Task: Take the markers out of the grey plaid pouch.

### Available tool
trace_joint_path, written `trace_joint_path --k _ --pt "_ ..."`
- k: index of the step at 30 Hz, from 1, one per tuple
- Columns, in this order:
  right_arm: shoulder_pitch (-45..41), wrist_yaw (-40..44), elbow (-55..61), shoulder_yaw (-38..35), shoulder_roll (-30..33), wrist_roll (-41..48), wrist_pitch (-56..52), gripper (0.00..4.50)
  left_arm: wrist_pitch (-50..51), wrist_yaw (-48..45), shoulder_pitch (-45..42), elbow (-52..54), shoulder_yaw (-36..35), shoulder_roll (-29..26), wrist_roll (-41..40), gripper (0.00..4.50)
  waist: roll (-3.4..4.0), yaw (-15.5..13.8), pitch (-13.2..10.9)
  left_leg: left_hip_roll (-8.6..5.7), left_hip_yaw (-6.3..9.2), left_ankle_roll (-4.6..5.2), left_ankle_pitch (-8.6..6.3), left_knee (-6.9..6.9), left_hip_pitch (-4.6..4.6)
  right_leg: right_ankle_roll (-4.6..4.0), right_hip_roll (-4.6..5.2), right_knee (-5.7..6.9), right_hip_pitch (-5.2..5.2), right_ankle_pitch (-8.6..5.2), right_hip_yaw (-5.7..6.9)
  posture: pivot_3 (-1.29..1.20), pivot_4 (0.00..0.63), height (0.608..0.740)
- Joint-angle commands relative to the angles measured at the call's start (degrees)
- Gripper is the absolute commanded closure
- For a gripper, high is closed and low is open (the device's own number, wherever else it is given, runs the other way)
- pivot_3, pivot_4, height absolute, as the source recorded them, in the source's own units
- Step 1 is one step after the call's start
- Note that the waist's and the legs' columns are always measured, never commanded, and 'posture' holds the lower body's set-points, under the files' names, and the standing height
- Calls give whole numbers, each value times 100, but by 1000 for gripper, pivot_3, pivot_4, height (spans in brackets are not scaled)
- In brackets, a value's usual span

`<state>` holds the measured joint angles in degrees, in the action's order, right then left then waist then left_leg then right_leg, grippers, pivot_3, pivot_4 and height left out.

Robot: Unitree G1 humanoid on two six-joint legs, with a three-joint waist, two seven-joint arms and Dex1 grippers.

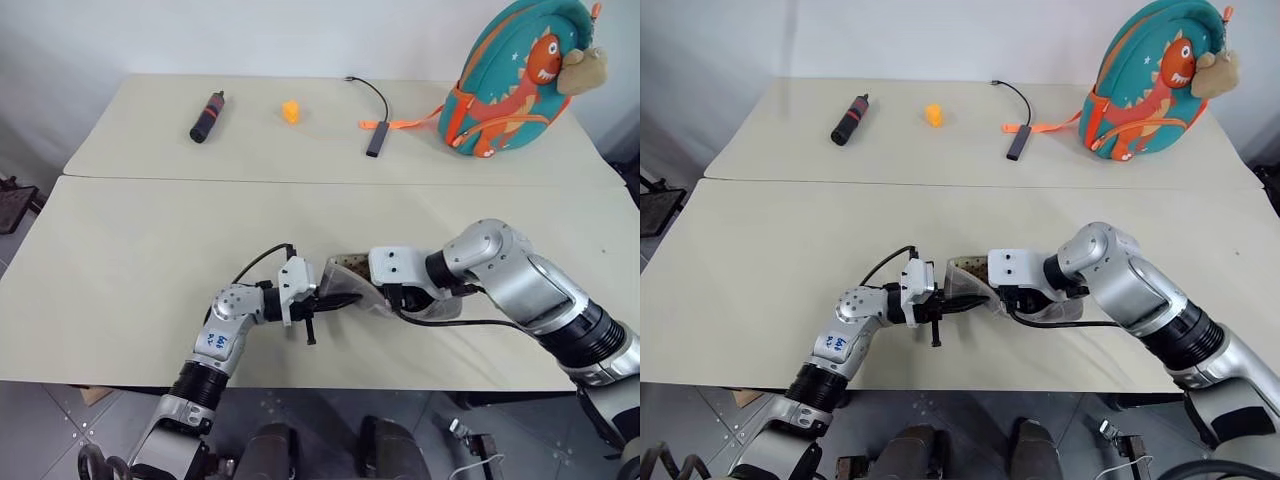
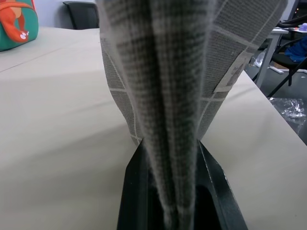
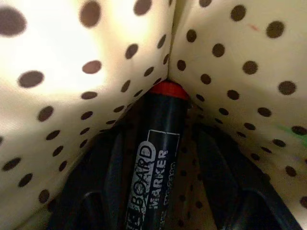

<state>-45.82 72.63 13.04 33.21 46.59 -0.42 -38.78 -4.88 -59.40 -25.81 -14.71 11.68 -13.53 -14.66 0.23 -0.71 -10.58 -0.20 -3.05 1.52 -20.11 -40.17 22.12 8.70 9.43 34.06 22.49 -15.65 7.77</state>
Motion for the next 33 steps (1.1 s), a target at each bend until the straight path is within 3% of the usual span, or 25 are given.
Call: trace_joint_path --k 1,3,4,13,19,29,31,33 --pt "165 136 -33 172 -90 -67 130 3138 -48 -37 -25 183 -5 77 -95 4500 -1 8 0 0 0 0 0 0 0 0 0 0 0 0 0 0 150 740" --pt "163 143 7 37 -112 -39 181 3749 -38 -39 -10 203 -29 49 -99 4500 -1 10 0 0 0 0 0 -1 -1 0 0 1 -2 0 -1 0 150 740" --pt "150 166 50 -78 -97 7 303 3837 -30 -40 0 210 -46 29 -97 4500 -2 9 0 0 0 0 0 -2 -1 0 0 0 -2 0 0 0 150 740" --pt "434 577 371 -1158 77 800 956 3837 49 -14 93 323 -64 -22 -104 4500 -2 0 0 -1 2 0 0 0 1 0 0 -1 0 0 -1 0 150 740" --pt "1086 1107 -105 -1803 13 1470 2364 3837 158 -46 120 380 -79 -45 -147 4500 -3 -51 0 -2 -6 0 0 -1 1 1 1 -3 -2 0 -1 0 150 740" --pt "1287 923 -543 -2679 -561 2520 2281 3837 329 -76 185 509 -97 -94 -192 4500 -3 -71 0 0 -6 0 0 -1 0 1 0 -1 -1 1 0 0 150 740" --pt "1301 839 -485 -2841 -586 2824 1994 3837 347 -81 205 539 -102 -107 -197 4500 -3 -71 0 -2 -4 1 0 -1 1 1 1 -2 -2 1 0 0 150 740" --pt "1148 431 -385 -3274 -724 3676 1095 3837 373 -88 230 571 -115 -128 -214 4500 -3 -64 0 -1 -4 1 0 -1 1 0 1 -1 -1 1 0 0 150 740"
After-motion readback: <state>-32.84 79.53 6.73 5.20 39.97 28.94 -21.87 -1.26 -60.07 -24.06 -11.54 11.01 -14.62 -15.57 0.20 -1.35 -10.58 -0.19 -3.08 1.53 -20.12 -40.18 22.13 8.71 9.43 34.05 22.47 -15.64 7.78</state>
